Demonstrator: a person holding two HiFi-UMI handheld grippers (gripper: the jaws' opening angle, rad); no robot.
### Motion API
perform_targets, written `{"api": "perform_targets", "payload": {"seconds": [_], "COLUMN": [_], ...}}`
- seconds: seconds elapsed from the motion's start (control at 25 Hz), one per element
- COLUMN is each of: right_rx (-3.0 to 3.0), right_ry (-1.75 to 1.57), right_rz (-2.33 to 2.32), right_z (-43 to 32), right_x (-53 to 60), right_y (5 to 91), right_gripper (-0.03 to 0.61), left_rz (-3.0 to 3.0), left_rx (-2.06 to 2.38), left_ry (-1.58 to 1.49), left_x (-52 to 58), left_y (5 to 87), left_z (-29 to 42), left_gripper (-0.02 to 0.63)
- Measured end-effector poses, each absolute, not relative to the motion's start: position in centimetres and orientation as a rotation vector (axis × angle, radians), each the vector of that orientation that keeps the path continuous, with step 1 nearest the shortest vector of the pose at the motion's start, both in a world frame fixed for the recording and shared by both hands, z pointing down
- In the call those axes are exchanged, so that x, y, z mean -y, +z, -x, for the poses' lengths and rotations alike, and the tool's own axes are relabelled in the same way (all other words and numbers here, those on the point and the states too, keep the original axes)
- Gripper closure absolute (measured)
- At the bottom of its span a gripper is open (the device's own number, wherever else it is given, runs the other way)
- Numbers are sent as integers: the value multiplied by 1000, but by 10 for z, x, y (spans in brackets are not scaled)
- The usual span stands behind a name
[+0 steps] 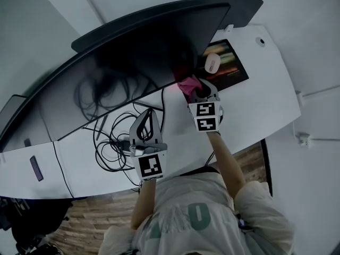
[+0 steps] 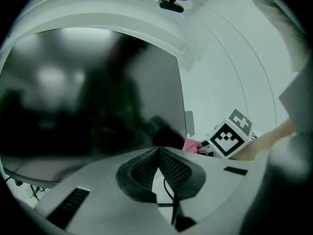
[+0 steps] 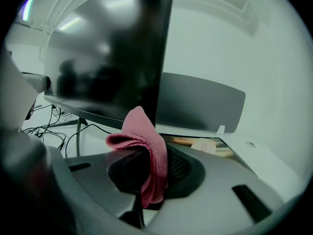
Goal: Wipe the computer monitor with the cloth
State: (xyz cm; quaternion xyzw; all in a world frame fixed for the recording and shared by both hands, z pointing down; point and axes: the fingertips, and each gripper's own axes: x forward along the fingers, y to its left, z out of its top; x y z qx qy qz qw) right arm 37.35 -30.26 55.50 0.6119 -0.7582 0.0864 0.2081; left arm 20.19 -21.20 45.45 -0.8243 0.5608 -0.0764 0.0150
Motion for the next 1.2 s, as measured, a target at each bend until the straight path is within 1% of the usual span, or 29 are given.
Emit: {"api": "perform_targets", "payload": {"seconds": [0.24, 0.48, 0.6, 0.8, 0.88, 1.2], "right_rx": [2061, 2060, 2150, 2370, 2388, 2405], "right_ry": [316, 656, 816, 1176, 1173, 808], "right_rz": [-1842, -2087, -2079, -2014, -1991, -1833], "right_z": [-410, -448, -437, -405, -398, -373], "right_x": [301, 296, 297, 305, 308, 302], "right_y": [551, 550, 548, 544, 542, 534], "right_gripper": [522, 522, 522, 522, 522, 522], "left_rz": [2587, 2597, 2594, 2586, 2584, 2575], "left_rx": [-1708, -1686, -1673, -1685, -1688, -1677], "left_ry": [-230, -240, -283, -240, -249, -260], "left_x": [217, 213, 209, 208, 207, 206], "left_y": [453, 452, 455, 447, 448, 447], "left_z": [-213, -219, -218, -217, -215, -211], "left_gripper": [598, 598, 598, 598, 598, 598]}}
